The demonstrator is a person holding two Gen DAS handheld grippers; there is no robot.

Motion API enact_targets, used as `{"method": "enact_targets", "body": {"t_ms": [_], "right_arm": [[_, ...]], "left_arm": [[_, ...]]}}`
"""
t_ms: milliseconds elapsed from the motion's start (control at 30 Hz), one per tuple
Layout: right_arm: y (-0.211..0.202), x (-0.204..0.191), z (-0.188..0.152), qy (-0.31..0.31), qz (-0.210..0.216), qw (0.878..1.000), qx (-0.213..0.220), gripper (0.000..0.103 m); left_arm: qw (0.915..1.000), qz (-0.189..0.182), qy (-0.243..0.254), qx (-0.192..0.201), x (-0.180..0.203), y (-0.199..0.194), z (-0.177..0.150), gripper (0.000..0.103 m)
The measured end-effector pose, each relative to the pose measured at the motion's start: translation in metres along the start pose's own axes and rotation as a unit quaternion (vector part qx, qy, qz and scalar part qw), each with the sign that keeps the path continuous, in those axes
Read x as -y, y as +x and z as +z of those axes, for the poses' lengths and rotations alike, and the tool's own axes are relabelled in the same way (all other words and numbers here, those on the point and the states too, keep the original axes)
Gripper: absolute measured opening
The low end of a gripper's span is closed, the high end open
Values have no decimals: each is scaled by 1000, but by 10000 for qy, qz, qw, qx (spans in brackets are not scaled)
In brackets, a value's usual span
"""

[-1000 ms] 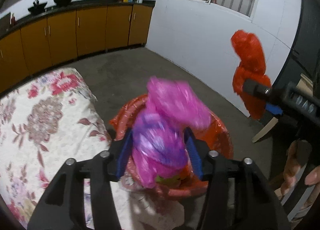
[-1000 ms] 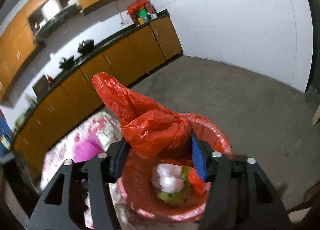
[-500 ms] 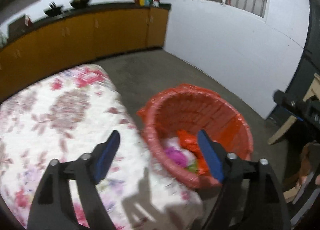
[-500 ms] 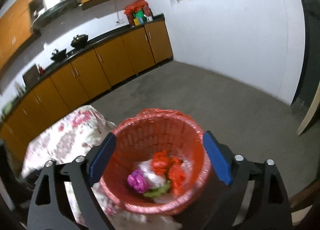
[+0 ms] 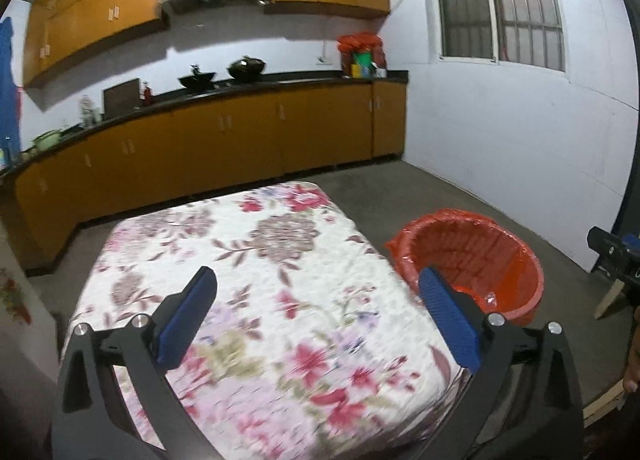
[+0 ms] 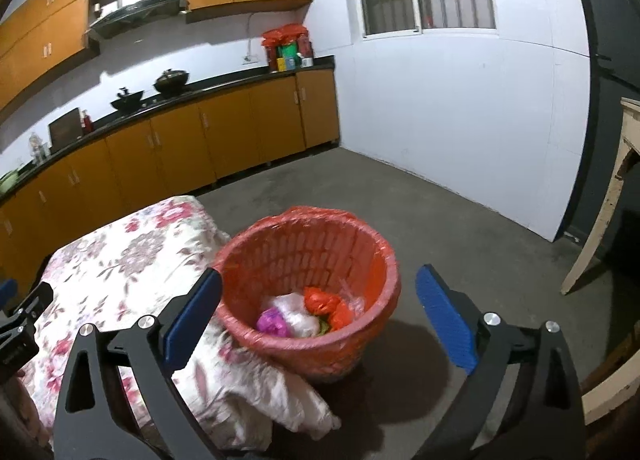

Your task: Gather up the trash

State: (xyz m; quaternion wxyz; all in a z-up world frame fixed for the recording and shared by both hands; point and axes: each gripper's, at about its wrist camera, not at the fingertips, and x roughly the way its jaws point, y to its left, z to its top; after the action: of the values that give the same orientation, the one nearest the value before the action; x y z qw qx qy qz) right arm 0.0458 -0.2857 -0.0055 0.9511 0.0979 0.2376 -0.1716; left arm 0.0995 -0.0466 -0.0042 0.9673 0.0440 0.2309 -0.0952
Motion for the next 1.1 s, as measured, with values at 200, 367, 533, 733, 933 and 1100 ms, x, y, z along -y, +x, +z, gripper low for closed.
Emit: {"method": "enact_targets", "body": {"t_ms": [200,367,533,733,933,1100], "right_arm": [[-23,-23,-11,-171,52,9998,46,98],[-44,-42,-20,-490,-5,9984,284,98],[-60,-55,-28,-666,19,9968,448,98],[-75,-69,-38,-910,1,9938,644,98],[-82,-75,-46,-975,44,9930,670,98],[-89,-77,-50,-1023,15,9921,732,98]], "left_arm": [[9996,184,-142,163,-12,-39,-12,99],[9992,302,-176,201,-16,-59,-22,99],[9984,412,-344,191,-23,-76,-31,99],[9967,620,-471,226,-27,-94,-42,99],[9960,706,-500,244,-27,-107,-49,99],[9956,745,-509,247,-27,-114,-53,99]]}}
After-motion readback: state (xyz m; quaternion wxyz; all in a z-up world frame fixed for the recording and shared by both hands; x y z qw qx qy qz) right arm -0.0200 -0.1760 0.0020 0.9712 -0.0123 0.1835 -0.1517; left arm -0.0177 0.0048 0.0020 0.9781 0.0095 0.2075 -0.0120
